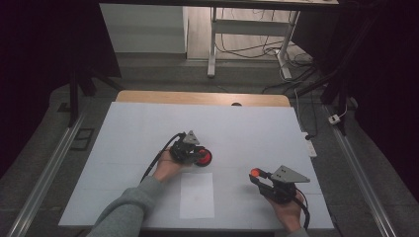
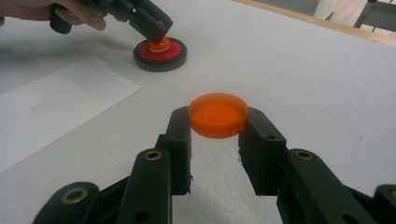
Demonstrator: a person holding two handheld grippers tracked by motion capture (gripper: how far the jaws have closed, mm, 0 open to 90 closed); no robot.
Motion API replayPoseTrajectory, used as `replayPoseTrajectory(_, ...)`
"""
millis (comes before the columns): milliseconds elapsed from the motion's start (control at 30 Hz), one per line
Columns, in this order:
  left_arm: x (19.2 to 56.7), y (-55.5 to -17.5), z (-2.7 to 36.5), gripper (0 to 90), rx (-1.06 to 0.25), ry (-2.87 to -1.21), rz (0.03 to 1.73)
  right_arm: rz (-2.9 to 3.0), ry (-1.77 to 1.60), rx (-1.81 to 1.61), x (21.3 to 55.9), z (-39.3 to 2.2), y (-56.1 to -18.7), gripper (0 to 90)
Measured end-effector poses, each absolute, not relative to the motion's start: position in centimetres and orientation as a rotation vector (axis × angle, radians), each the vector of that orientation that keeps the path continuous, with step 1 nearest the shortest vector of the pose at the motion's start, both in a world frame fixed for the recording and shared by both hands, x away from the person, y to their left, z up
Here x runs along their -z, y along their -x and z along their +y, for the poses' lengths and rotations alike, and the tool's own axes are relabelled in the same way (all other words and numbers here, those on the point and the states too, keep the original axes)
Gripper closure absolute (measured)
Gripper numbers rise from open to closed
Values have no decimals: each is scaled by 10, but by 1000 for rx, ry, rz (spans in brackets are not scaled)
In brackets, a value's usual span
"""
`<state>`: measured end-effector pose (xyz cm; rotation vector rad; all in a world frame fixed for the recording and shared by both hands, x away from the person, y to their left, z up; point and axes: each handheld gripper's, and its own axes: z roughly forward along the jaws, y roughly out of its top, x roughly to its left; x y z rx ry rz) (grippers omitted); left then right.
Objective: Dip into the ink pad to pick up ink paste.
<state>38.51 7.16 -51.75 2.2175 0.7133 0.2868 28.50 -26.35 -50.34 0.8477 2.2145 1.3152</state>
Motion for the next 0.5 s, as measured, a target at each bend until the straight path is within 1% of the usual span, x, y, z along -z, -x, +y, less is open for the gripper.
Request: replayPoseTrajectory(500, 519, -382, 71, 724, -315, -2218, 718, 2214, -847, -1315, 503, -263, -284, 644)
